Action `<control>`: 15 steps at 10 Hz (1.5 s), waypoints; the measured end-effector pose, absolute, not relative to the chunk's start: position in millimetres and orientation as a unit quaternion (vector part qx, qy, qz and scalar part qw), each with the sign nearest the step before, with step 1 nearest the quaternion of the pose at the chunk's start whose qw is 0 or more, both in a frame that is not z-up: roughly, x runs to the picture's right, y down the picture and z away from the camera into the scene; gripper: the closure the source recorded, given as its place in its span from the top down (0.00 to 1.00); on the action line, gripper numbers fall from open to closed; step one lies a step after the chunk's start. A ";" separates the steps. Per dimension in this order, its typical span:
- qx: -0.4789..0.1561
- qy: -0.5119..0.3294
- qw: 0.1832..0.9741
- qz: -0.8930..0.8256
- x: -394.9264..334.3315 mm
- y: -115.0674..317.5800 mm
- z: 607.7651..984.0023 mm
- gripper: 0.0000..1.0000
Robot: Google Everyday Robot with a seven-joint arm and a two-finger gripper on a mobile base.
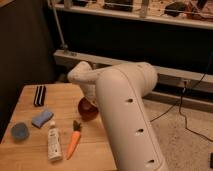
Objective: Drag the ceramic bowl in a circle
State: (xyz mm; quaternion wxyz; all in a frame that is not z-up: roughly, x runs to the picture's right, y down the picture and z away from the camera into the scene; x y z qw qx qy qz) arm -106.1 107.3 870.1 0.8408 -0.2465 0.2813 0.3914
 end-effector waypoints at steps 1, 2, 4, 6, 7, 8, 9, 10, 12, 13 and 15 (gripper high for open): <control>-0.251 0.265 0.852 0.375 -128.8 109.7 865.8 0.00; -0.253 0.249 0.863 0.358 -150.7 109.9 861.8 0.00; -0.251 0.214 0.883 0.333 -195.8 99.5 858.2 0.00; -0.239 0.193 0.892 0.332 -218.9 76.6 867.1 0.00; -0.230 0.188 0.894 0.335 -225.0 62.6 876.4 0.00; -0.219 0.192 0.896 0.334 -226.0 52.5 887.4 0.00; -0.210 0.196 0.898 0.333 -226.3 45.2 896.6 0.00; -0.200 0.203 0.898 0.336 -225.3 35.1 908.2 0.00; -0.182 0.209 0.892 0.357 -220.1 9.2 928.4 0.00; -0.172 0.213 0.886 0.373 -212.0 -8.2 936.5 0.00; -0.158 0.228 0.871 0.405 -183.8 -32.5 947.6 0.00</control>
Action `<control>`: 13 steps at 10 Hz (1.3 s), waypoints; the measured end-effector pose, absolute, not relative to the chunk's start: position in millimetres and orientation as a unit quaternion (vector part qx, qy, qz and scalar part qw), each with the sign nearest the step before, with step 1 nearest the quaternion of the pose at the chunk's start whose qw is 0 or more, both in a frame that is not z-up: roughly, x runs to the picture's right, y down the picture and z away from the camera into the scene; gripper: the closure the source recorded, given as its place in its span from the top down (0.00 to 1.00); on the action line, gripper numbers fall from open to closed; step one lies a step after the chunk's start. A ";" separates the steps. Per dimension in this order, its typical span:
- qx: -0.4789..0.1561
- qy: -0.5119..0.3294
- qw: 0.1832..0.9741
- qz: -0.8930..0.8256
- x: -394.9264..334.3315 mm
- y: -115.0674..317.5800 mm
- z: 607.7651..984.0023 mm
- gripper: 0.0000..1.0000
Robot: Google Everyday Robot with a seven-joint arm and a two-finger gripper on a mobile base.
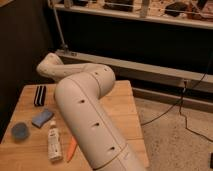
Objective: Drag the ceramic bowl in a circle
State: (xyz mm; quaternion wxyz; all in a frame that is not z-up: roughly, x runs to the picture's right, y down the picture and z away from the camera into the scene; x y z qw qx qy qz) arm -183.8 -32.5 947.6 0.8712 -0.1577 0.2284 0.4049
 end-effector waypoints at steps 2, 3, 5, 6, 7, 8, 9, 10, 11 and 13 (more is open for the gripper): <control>-0.149 0.265 0.844 0.442 -130.4 -41.8 960.3 0.00; -0.146 0.284 0.830 0.457 -104.6 -40.9 964.2 0.00; -0.139 0.320 0.806 0.478 -54.6 -37.4 965.0 0.00; -0.137 0.334 0.797 0.484 -32.7 -34.8 962.4 0.00; -0.135 0.345 0.788 0.492 -13.7 -32.8 957.9 0.00; -0.132 0.360 0.778 0.497 12.3 -29.6 949.9 0.00; -0.132 0.365 0.778 0.495 19.4 -28.0 944.5 0.00; -0.135 0.368 0.783 0.483 21.9 -23.2 936.5 0.00; -0.139 0.366 0.793 0.468 18.6 -18.2 929.4 0.00; -0.154 0.352 0.815 0.433 0.3 -0.6 915.3 0.00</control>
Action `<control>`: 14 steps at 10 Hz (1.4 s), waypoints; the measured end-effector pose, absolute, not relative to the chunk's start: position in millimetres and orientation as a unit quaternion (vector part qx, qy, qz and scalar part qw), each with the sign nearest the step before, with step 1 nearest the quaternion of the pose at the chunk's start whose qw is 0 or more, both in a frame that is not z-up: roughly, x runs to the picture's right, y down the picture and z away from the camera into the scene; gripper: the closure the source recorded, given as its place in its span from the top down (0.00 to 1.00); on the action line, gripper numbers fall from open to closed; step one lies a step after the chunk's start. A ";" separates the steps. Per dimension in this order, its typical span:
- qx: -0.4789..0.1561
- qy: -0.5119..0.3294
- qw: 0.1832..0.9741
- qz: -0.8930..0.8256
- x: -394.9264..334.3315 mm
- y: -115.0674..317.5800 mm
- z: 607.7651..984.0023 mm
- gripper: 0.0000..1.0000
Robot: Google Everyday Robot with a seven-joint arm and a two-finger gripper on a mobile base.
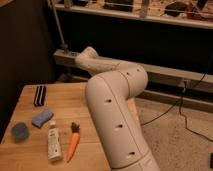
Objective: Drag the ceramic bowl in a circle
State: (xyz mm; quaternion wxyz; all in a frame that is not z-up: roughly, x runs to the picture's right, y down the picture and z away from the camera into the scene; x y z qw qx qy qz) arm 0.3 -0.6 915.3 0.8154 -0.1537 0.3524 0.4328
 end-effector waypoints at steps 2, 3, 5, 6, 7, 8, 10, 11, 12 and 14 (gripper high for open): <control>-0.178 0.332 0.846 0.377 -36.1 28.7 899.1 0.00; -0.188 0.323 0.858 0.353 -51.9 40.7 892.8 0.00; -0.210 0.299 0.878 0.308 -86.1 64.6 880.3 0.00; -0.218 0.288 0.886 0.291 -101.0 72.8 875.6 0.00; -0.230 0.268 0.897 0.267 -126.4 83.5 869.1 0.00; -0.235 0.256 0.902 0.257 -141.1 87.4 866.3 0.00; -0.239 0.223 0.910 0.255 -176.0 82.6 867.3 0.00; -0.236 0.207 0.912 0.264 -190.6 71.8 870.1 0.00; -0.233 0.197 0.912 0.273 -199.3 61.5 873.2 0.00; -0.220 0.182 0.911 0.298 -215.1 29.3 887.2 0.00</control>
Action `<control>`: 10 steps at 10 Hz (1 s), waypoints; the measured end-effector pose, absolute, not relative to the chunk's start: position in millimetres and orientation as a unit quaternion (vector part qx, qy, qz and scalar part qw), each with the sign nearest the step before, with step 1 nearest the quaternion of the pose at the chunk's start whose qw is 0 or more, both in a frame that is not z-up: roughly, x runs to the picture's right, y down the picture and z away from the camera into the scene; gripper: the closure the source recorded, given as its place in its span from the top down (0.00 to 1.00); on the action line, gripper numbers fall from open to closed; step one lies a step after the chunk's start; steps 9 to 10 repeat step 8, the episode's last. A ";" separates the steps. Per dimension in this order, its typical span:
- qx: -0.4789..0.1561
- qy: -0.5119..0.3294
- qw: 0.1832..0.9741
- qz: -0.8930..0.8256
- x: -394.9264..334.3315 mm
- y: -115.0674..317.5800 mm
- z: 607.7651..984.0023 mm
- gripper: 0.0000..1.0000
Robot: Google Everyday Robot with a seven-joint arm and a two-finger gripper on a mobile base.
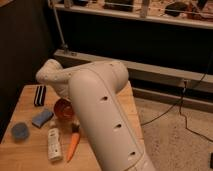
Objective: Drag the ceramic bowl in a circle
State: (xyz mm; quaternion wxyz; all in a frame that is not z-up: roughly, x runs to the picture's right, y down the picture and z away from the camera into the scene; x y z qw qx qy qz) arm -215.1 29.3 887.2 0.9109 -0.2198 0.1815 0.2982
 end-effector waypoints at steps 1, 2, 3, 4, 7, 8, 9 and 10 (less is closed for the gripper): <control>-0.215 0.182 0.910 0.303 -218.3 21.1 892.8 0.00; -0.211 0.185 0.908 0.311 -220.9 11.4 900.3 0.00; -0.209 0.189 0.905 0.318 -221.0 5.0 906.9 0.00; -0.208 0.193 0.901 0.327 -220.5 -1.2 913.8 0.00; -0.240 0.193 0.872 0.382 -210.9 -10.1 926.3 0.00; -0.276 0.173 0.845 0.423 -209.8 -13.1 924.1 0.01; -0.276 0.173 0.845 0.423 -209.8 -13.1 924.1 0.01; -0.276 0.173 0.845 0.423 -209.8 -13.1 924.1 0.01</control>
